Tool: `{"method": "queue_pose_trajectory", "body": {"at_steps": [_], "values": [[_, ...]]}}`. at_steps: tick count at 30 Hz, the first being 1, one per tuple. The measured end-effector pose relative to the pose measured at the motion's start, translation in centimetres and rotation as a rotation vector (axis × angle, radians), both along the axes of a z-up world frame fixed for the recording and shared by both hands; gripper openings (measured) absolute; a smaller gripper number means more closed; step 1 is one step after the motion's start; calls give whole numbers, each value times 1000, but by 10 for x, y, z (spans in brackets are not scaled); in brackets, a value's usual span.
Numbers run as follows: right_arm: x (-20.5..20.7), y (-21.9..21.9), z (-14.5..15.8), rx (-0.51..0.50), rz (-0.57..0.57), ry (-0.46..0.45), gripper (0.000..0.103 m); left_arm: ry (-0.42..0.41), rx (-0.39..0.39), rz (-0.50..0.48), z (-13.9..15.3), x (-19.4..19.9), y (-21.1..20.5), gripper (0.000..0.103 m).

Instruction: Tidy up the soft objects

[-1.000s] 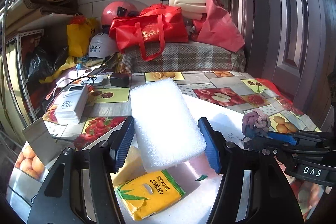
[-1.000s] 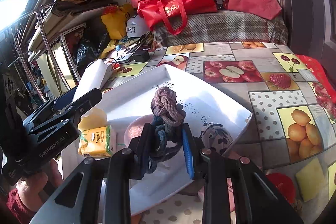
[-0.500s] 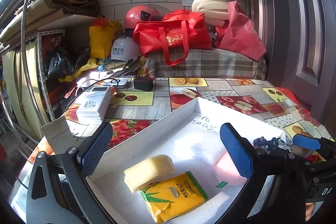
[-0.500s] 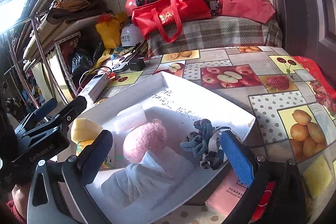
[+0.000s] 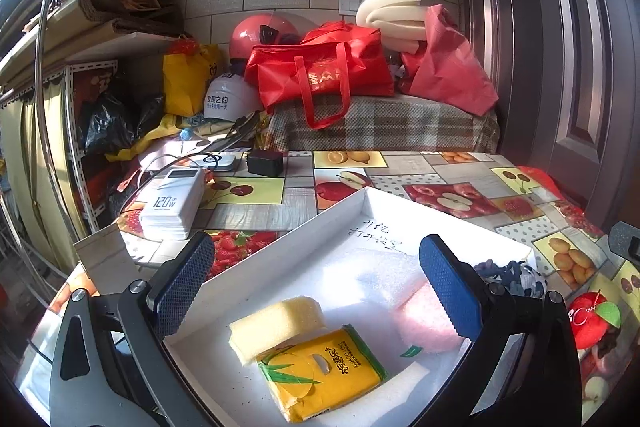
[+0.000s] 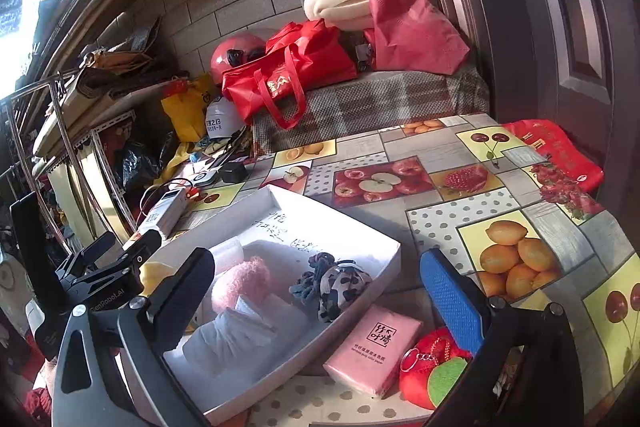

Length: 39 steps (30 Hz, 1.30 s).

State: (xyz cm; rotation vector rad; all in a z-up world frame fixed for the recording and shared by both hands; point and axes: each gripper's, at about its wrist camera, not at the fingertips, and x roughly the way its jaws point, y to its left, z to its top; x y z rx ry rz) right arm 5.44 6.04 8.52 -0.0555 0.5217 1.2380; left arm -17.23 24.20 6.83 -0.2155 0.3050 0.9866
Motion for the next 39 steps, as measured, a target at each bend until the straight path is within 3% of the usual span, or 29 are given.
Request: {"method": "queue_pose_trajectory", "body": {"at_steps": [5, 9, 15, 17, 19, 23, 28, 35, 39], "values": [[42, -49, -2, 25, -151, 21, 103, -22, 46, -30, 9, 1, -16, 103], [75, -82, -13, 0, -246, 54, 103, -31, 61, -130, 12, 13, -37, 103], [99, -107, -33, -99, -328, 61, 103, 7, -11, -410, 5, 50, -82, 103], [106, -109, -40, -134, -357, 69, 103, 36, 0, -500, 3, 62, -104, 103], [110, -112, -48, -158, -368, 90, 103, 55, 6, -595, 2, 69, -126, 103], [107, -115, -58, -183, -363, 98, 103, 103, -56, -753, -10, 84, -160, 103], [106, -119, -63, -190, -361, 116, 103, 191, -77, -785, -25, 101, -177, 103], [106, -123, -62, -189, -361, 126, 103, 188, -149, -756, -31, 103, -164, 103], [101, -127, -62, -191, -358, 121, 103, 210, -130, -769, -31, 105, -171, 103]]}}
